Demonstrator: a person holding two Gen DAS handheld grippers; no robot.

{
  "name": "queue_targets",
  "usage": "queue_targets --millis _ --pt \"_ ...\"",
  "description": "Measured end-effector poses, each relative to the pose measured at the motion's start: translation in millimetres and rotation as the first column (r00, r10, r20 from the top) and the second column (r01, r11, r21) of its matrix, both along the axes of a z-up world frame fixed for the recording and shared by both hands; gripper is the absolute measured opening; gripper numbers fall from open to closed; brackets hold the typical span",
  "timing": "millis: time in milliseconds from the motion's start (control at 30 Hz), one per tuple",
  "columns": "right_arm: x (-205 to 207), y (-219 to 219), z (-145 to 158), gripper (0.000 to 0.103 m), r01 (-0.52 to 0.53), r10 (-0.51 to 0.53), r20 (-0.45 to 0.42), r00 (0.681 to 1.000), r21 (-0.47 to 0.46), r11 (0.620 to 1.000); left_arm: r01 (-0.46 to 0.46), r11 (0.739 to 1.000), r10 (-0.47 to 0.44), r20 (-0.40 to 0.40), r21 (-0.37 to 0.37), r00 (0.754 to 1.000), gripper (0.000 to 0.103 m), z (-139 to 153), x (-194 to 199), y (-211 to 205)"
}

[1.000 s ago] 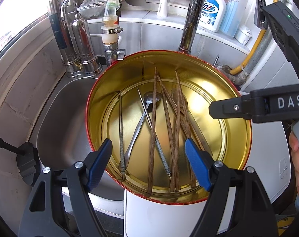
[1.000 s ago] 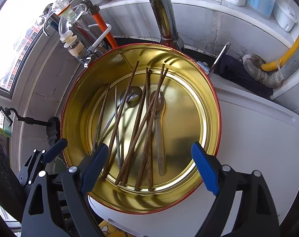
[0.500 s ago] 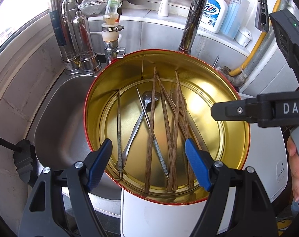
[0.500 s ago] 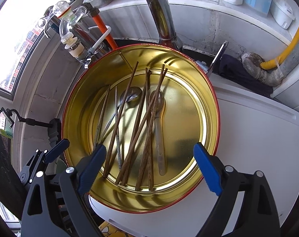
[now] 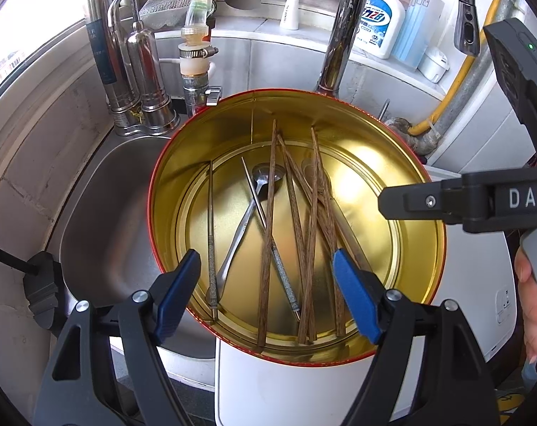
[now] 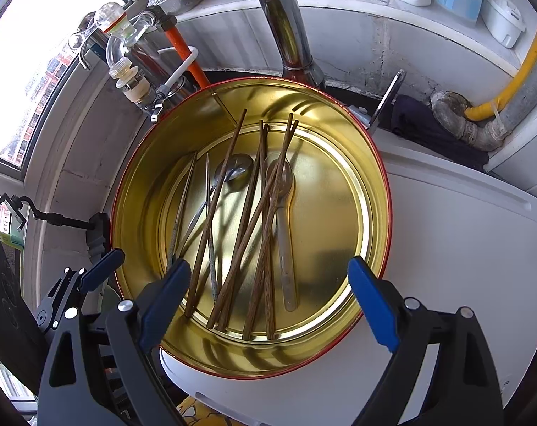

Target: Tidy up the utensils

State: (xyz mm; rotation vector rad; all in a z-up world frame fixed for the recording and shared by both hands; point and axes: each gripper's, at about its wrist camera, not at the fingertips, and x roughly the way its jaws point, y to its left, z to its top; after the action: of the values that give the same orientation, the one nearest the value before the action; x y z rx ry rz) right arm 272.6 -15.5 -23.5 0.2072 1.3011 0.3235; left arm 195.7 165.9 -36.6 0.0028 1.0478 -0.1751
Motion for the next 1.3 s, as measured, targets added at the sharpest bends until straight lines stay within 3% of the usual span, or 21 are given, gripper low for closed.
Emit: queue_targets --millis 633,1033,1300 --pt "-5.9 -2.9 3.2 0.091 0.016 -0.016 0.002 1.000 0.003 1.000 -0.008 1.000 0.007 -0.015 -0.029 1.000 0.076 -1.1 -1.2 3.9" --pt "-29.7 -13.7 14.9 0.091 0.062 -0.062 0.027 0.998 0.007 0.998 0.023 0.998 -0.021 0.036 -0.058 0.999 0.081 11.5 -12.5 4.6" --pt "-50.0 -30.2 11.3 0.091 0.105 -0.105 0.016 0.994 0.029 0.994 0.050 0.999 -0.048 0.079 -0.013 0.996 0.081 19.8 -29.7 -3.9"
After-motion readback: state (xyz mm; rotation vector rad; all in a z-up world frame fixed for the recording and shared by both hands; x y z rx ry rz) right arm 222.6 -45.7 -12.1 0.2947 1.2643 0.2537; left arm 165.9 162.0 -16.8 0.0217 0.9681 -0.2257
